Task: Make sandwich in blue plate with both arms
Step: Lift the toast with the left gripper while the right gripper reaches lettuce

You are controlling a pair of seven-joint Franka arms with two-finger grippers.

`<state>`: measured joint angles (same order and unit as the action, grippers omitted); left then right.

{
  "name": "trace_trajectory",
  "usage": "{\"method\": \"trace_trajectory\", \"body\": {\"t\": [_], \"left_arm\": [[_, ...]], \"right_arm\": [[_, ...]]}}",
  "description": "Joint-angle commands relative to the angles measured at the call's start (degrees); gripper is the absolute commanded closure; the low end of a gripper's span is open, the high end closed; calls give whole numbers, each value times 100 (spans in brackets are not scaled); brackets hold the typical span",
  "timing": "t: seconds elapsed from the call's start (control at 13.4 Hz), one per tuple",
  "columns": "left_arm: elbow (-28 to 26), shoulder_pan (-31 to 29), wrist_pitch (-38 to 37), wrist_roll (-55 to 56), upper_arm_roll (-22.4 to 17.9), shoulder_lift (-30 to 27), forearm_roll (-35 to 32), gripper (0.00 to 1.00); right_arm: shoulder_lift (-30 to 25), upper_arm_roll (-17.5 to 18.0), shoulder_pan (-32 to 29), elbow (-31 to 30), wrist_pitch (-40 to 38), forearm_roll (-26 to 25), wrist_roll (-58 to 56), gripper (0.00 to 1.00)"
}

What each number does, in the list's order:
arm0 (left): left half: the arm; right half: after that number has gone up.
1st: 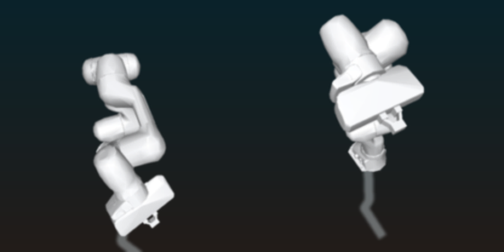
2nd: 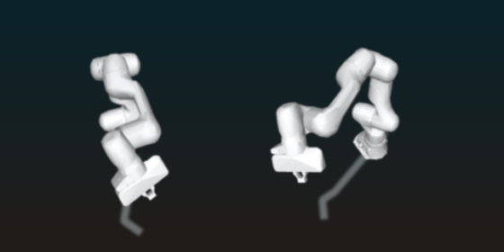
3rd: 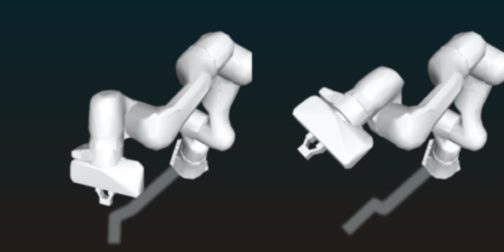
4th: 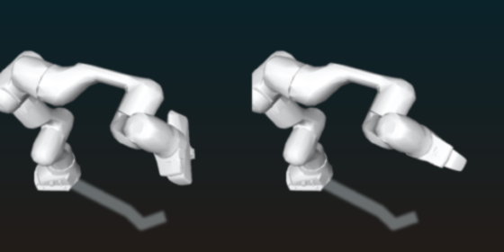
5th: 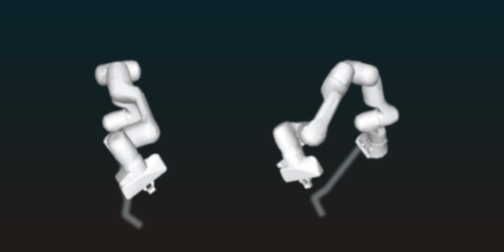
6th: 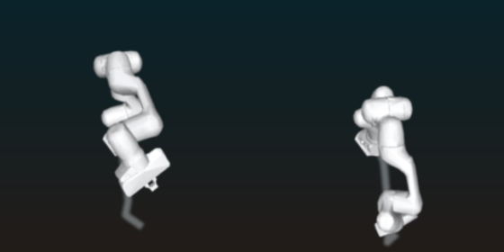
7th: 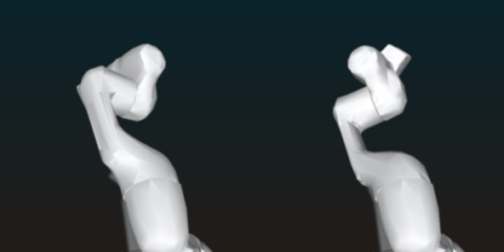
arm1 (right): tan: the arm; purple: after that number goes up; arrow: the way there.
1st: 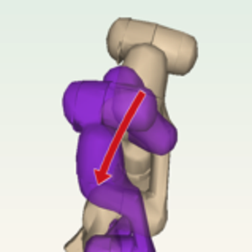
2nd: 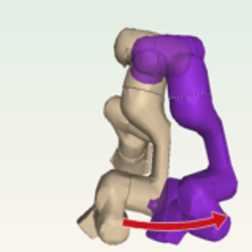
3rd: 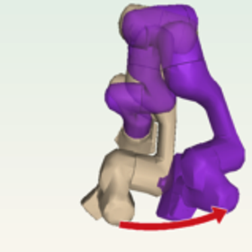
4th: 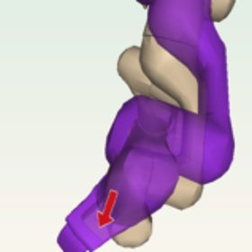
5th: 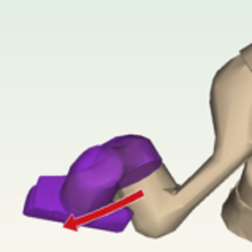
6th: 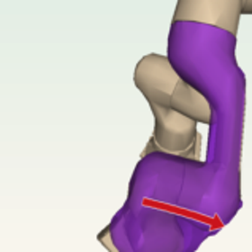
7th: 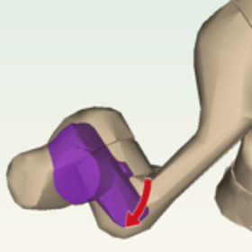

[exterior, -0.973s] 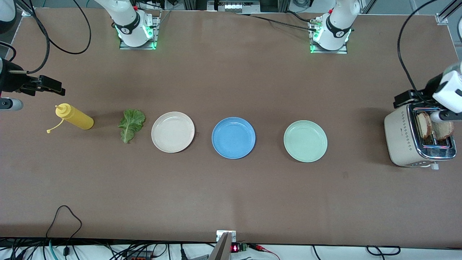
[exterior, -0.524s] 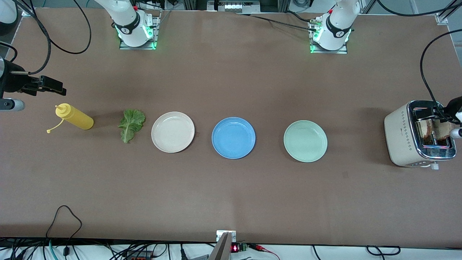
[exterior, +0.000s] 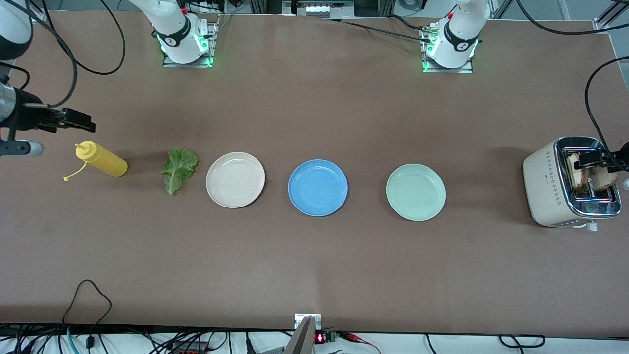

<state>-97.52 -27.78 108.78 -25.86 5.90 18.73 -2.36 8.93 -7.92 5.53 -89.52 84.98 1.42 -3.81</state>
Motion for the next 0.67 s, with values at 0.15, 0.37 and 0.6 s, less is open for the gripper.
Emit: {"method": "trace_trajectory", "body": {"t": [0.15, 0.37, 0.6], "left_arm": [[49, -17, 2, -103, 42, 253, -159, 32], [49, -34, 2, -77, 42, 350, -168, 56], [58, -61, -120, -86, 34, 333, -351, 94]], "right_arm": [[312, 10, 167, -511, 541, -2, 47, 0], [22, 10, 352, -2108, 2438, -1, 47, 0], [-5, 10, 405, -3157, 3916, -1, 56, 0]]}}
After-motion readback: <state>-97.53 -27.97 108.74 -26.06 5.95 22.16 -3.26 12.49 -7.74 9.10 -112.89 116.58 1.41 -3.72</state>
